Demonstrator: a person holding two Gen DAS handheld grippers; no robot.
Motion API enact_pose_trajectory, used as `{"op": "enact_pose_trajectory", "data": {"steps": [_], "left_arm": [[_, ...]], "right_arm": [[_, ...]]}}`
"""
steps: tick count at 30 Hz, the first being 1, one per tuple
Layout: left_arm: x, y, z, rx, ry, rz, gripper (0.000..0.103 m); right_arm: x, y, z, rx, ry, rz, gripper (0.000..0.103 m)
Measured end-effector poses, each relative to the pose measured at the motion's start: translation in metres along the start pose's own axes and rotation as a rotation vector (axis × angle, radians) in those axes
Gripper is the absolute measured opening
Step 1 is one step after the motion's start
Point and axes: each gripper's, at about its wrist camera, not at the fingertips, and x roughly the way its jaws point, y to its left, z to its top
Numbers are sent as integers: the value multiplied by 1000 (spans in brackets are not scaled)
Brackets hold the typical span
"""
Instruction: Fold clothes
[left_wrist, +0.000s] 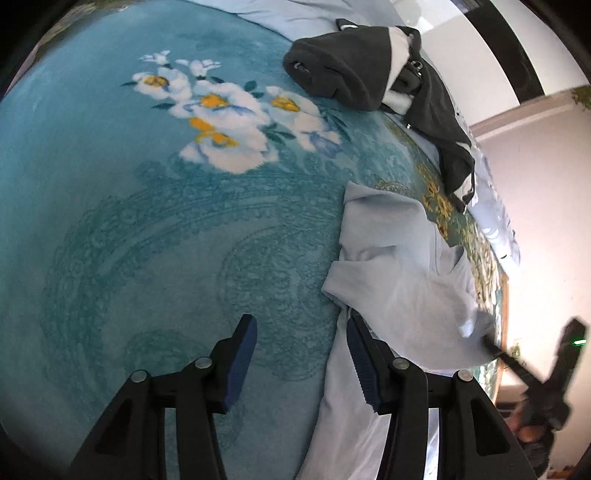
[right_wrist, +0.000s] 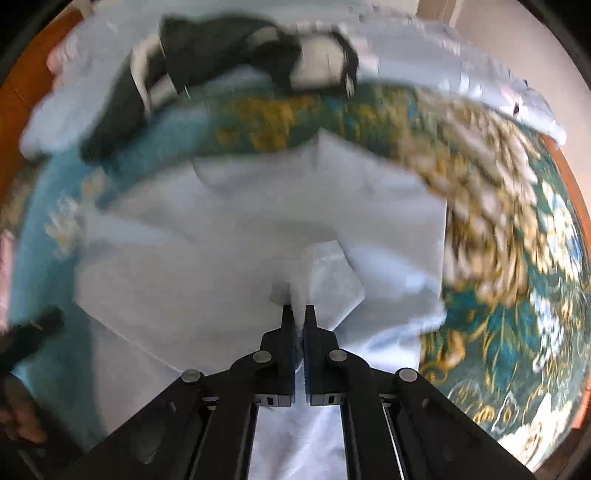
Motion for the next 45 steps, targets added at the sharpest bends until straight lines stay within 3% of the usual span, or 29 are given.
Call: {"op": "enact_pose_trajectory", "data": {"steps": [4, 7, 9, 11, 13, 16, 19, 21, 24, 27, 29, 31, 34, 37, 39, 42, 45], "left_arm": [[-2, 5, 3, -33, -13, -18, 55], [-1, 9, 3, -52, -7, -28, 55], [-2, 7, 2, -48, -2, -31, 55], [-3, 4, 1, -33, -3, -26, 55], [-3, 2, 1, -27, -1, -29, 55], [2, -7, 5, -26, 14, -60, 55], [12, -22, 9, 13, 30, -54, 55], [21, -32, 12, 27, 50, -52, 55], [40, -49, 20, 56, 73, -37, 57], [61, -65, 25, 86, 97, 2, 64], [72, -74, 28, 101, 107, 32, 64], [78, -81, 32, 103, 101, 55, 64], [81, -82, 42, 31, 104, 8, 62], [84, -66, 52, -124, 99, -42, 55], [84, -59, 54, -162, 93, -23, 30], [82, -56, 55, -150, 86, -6, 17], [77, -59, 54, -108, 68, -21, 13]], "right_arm": [[-70, -13, 27, 44, -266, 199, 3], [-88, -38, 30, 104, -364, 189, 3], [-61, -65, 25, 183, -318, 155, 3], [-11, -97, 11, 304, -167, 110, 3], [13, -116, -1, 374, -113, 126, 4], [20, -136, -15, 451, -109, 155, 10], [17, -153, -19, 474, -118, 118, 34], [14, -163, -19, 476, -124, 68, 35], [21, -184, -20, 529, -108, 132, 36], [33, -187, -10, 525, -88, 210, 51], [41, -189, -4, 522, -75, 263, 52], [49, -184, 2, 500, -63, 239, 52], [58, -179, 7, 496, -57, 223, 55], [61, -179, 12, 518, -70, 228, 55], [63, -180, 17, 545, -74, 230, 55], [67, -180, 26, 584, -85, 242, 52], [72, -165, 39, 524, -41, 204, 14]]}}
